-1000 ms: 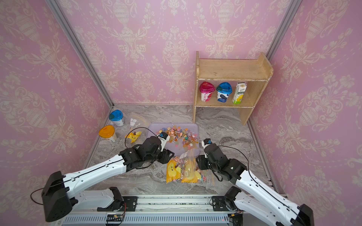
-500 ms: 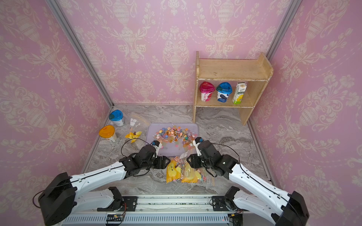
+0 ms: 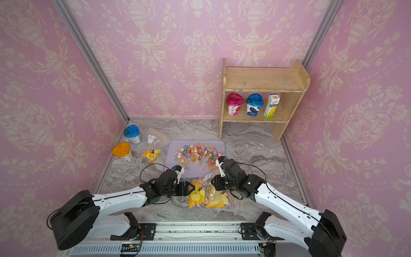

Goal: Pour candies out of the ziploc bag
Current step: Pick up the ziploc bag from the center of the board.

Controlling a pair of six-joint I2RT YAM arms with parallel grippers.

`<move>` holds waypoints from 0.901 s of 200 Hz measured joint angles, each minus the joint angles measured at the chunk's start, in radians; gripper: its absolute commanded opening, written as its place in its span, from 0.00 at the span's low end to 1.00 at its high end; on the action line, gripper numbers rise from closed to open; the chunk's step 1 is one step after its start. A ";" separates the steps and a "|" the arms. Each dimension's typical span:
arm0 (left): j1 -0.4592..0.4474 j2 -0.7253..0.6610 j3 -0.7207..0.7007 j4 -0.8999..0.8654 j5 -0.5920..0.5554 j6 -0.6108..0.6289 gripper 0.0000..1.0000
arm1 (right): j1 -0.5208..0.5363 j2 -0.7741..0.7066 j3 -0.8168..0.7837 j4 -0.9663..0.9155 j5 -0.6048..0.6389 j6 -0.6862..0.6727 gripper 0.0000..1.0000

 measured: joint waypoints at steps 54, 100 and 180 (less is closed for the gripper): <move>0.000 0.074 -0.043 0.164 0.060 -0.072 0.47 | 0.000 0.000 0.000 -0.001 0.021 0.012 0.06; 0.000 0.080 -0.049 0.208 0.072 -0.102 0.27 | 0.000 0.013 0.000 -0.001 0.029 0.015 0.04; 0.000 0.076 -0.048 0.213 0.074 -0.108 0.02 | 0.000 0.033 0.013 -0.001 0.035 0.014 0.01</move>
